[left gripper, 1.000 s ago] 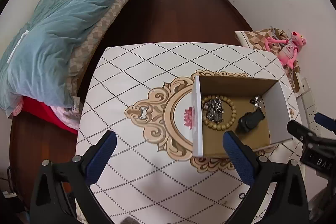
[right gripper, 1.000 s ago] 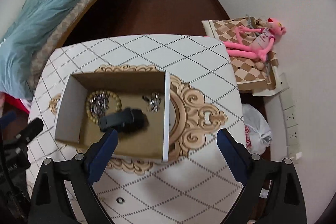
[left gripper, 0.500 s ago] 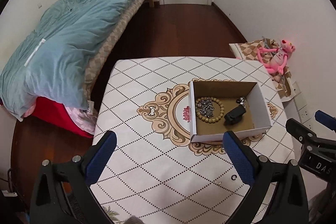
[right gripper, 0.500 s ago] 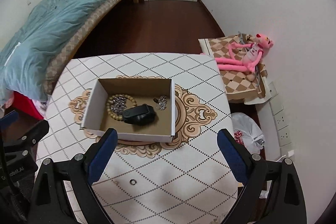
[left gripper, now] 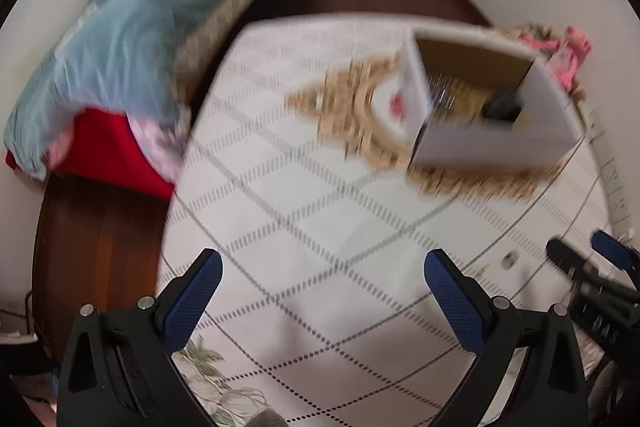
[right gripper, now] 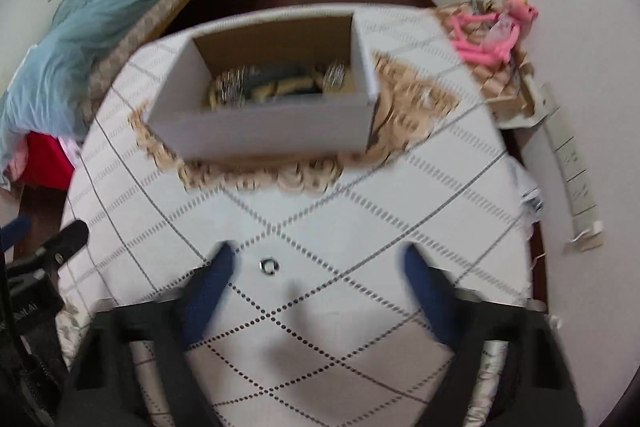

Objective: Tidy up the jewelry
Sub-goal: 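Withdraw both tools from the box back toward the remaining small pieces, then grasp a black ring with the right tool while the left tool grasps a small gold piece, then carry both small pieces into the box and open both tools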

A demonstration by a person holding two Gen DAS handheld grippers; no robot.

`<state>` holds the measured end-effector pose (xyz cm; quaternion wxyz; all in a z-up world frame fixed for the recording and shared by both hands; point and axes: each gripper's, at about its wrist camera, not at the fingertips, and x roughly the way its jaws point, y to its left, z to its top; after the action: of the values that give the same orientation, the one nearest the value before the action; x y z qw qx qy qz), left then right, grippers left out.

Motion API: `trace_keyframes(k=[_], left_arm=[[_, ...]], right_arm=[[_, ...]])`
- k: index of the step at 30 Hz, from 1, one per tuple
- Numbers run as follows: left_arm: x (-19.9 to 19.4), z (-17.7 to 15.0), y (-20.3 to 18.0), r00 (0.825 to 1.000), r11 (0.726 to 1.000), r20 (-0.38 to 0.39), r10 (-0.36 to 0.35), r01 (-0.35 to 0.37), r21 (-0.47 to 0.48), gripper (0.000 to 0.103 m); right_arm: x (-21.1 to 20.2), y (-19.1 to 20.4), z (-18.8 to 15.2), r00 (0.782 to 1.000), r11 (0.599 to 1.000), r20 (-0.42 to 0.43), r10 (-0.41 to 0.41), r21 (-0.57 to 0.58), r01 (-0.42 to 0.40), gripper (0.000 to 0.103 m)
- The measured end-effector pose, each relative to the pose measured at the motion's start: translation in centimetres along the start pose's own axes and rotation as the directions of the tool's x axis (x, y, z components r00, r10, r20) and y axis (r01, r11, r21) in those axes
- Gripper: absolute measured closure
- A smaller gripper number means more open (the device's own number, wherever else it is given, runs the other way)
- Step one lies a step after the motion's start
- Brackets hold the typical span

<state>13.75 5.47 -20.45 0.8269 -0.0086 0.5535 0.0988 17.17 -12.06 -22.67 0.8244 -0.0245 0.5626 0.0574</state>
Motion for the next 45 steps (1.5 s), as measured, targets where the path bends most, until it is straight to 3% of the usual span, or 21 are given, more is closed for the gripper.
trace_keyframes(k=[5, 8, 12, 20, 26, 35, 38, 45], left_arm=[[3.5, -1.9, 0.3, 0.997, 1.0, -0.081, 0.018, -0.02, -0.016, 0.0], [4.3, -2.3, 0.6, 0.995, 0.999, -0.095, 0.023, -0.025, -0.021, 0.0], [4.6, -2.5, 0.3, 0.995, 1.0, -0.096, 0.022, -0.024, -0.02, 0.0], [3.4, -2.3, -3.7, 0.993, 0.994, -0.055, -0.105, 0.106, 0.005, 0.002], [3.6, -2.2, -8.3, 0.978, 0.976, -0.062, -0.201, 0.205, 0.069, 0.029], [3.1, -2.7, -12.3, 0.98, 0.96, 0.006, -0.198, 0.192, 0.205, 0.088], [3.0, -2.6, -12.7, 0.976, 0.954, 0.011, -0.215, 0.208, 0.215, 0.096], [2.2, -2.4, -11.7, 0.966, 0.946, 0.019, -0.259, 0.25, 0.206, 0.096]], right_arm=[[3.4, 1.1, -1.6, 0.999, 0.998, -0.017, 0.052, -0.02, -0.052, 0.041], [3.9, 2.3, -1.9, 0.999, 0.997, 0.009, 0.03, -0.068, -0.03, 0.049], [4.0, 3.3, -2.3, 0.999, 0.991, 0.05, -0.023, -0.127, 0.029, 0.089], [2.5, -1.5, -2.6, 0.999, 1.0, 0.052, -0.017, 0.026, 0.015, 0.089], [1.5, -5.6, -3.6, 0.998, 0.992, 0.047, -0.04, 0.121, 0.034, 0.089], [1.2, -7.1, -4.5, 0.998, 0.987, 0.039, -0.051, 0.152, 0.044, 0.089], [0.8, -7.2, -4.4, 0.998, 0.987, 0.049, -0.049, 0.155, 0.041, 0.089], [-0.7, -7.3, -3.5, 0.996, 0.987, 0.085, -0.033, 0.157, 0.02, 0.089]])
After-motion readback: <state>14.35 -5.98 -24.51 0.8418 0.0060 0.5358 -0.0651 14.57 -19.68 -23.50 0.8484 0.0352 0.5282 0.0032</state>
